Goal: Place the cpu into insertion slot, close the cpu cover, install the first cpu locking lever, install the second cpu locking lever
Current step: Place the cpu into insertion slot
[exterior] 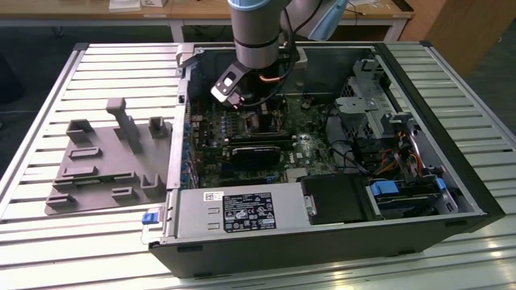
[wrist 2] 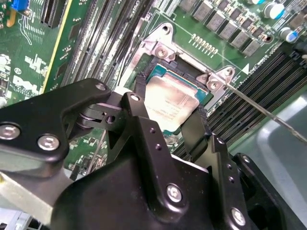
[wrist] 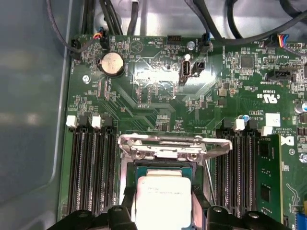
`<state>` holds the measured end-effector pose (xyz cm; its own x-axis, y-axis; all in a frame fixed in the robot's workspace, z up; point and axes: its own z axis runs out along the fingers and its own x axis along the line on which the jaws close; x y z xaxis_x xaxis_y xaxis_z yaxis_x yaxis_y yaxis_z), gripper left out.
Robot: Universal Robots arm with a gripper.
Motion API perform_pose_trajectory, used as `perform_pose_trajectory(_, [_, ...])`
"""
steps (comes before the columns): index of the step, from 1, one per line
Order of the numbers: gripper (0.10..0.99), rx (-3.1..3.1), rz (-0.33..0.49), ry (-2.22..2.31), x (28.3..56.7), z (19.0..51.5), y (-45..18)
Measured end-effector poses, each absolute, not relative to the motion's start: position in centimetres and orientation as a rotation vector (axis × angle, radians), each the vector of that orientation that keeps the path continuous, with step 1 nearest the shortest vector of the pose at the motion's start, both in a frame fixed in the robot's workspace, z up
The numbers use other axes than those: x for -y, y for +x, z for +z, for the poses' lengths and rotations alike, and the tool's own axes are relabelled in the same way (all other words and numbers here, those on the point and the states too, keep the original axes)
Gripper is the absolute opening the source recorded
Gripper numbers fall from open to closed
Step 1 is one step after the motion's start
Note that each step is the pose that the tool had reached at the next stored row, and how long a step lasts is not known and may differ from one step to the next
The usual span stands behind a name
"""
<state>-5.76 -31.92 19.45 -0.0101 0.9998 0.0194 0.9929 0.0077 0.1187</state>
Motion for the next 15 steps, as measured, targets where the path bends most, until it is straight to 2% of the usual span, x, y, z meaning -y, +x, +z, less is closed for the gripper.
perform_pose_trajectory(15, [0.541, -2.172, 0.156, 2.162, 31.94, 19.13, -5.78])
